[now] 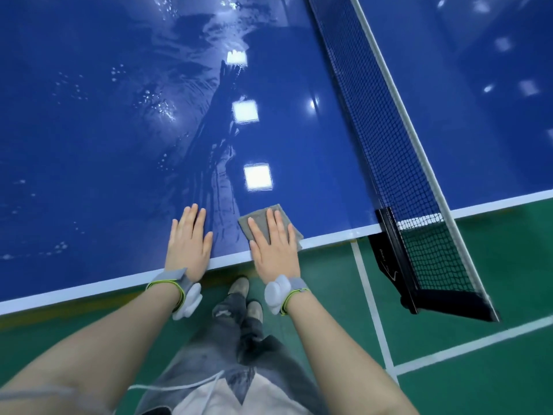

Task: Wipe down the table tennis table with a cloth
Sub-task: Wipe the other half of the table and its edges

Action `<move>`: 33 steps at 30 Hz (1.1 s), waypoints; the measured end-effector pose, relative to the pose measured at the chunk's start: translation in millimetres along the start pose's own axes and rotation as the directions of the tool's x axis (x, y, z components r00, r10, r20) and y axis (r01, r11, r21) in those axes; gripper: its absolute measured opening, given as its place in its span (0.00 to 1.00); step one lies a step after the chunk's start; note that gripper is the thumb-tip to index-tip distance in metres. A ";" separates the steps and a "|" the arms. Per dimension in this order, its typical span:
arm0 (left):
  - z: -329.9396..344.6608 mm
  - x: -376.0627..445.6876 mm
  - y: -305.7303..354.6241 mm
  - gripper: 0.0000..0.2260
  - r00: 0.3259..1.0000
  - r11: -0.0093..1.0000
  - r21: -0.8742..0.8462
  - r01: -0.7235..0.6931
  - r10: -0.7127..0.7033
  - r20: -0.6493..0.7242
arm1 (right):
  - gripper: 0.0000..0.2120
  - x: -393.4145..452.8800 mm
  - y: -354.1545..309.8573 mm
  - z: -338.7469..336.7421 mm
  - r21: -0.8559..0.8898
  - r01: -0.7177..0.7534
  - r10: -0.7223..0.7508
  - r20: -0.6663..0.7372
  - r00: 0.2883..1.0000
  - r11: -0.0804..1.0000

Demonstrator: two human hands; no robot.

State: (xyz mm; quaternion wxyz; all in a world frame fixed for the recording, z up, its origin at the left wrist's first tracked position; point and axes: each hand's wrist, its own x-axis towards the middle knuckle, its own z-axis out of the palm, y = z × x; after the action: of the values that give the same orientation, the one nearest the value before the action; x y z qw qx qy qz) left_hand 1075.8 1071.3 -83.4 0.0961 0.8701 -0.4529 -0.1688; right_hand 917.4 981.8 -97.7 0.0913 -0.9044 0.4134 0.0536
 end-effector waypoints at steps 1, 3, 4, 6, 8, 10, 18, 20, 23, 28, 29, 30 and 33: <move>0.0 -1.7 -0.9 0.23 1.000 1.000 0.003 -0.001 0.001 0.011 | 0.24 0.8 8.4 1.0 -0.008 -0.036 0.035 -0.014 0.999 0.999; -0.3 -6.7 -2.1 0.23 1.000 1.000 -0.004 0.002 -0.002 0.022 | 0.25 -0.9 26.7 -2.3 -0.010 -0.142 0.141 -0.045 0.989 0.990; -0.9 -9.8 -3.1 0.23 1.000 1.000 -0.007 0.005 -0.005 0.027 | 0.26 -2.3 34.8 -4.3 0.009 -0.187 0.187 -0.034 0.982 0.982; -0.5 -12.9 -5.2 0.23 0.999 1.000 -0.009 0.006 -0.005 0.034 | 0.31 -3.7 45.7 -10.2 0.051 -0.232 0.229 0.053 0.972 0.972; -0.1 -17.5 -5.5 0.23 0.999 1.000 -0.014 0.010 -0.009 0.034 | 0.32 -3.7 47.9 -9.0 0.073 -0.231 0.230 0.020 0.973 0.970; -0.8 -18.7 -4.9 0.23 0.999 1.000 -0.022 0.009 -0.008 0.045 | 0.30 -1.5 38.0 -5.8 0.049 -0.258 0.259 -0.028 0.965 0.965; -9.4 -20.5 -14.6 0.27 0.996 0.993 -0.118 -0.028 0.039 0.086 | 0.27 -12.5 -44.2 6.0 0.019 -0.087 0.088 -0.047 0.995 0.996; -9.5 -20.8 -15.6 0.27 0.995 0.992 -0.119 -0.042 0.053 0.090 | 0.26 -15.8 -60.6 10.7 0.020 -0.003 0.003 0.017 1.000 1.000; -11.0 -21.0 -19.9 0.28 0.993 0.992 -0.106 -0.069 0.079 0.093 | 0.25 -14.9 -58.3 10.9 0.006 0.124 -0.124 0.044 0.991 0.992; -19.4 -18.3 -35.1 0.25 0.983 0.993 -0.020 -0.120 0.121 0.135 | 0.23 0.2 -25.1 2.2 0.043 -0.121 0.124 -0.080 0.989 0.992; -22.7 -17.9 -40.1 0.24 0.984 0.994 -0.016 -0.112 0.114 0.136 | 0.23 3.1 -25.8 -1.2 0.040 -0.162 0.163 -0.027 0.986 0.986; -25.7 -17.0 -45.6 0.23 0.984 0.994 -0.017 -0.108 0.110 0.139 | 0.23 5.2 -28.3 -4.7 0.040 -0.186 0.184 0.044 0.982 0.982; -33.1 -13.3 -62.8 0.22 0.977 0.990 -0.003 -0.140 0.138 0.160 | 0.28 6.2 -54.1 -5.1 0.083 -0.223 0.218 0.070 0.974 0.971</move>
State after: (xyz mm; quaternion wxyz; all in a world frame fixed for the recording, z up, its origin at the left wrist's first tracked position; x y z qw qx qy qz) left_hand 1128.8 1118.5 -70.1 0.0677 0.8204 -0.5195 -0.2289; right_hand 962.5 1010.9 -87.2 0.1378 -0.8459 0.5102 0.0719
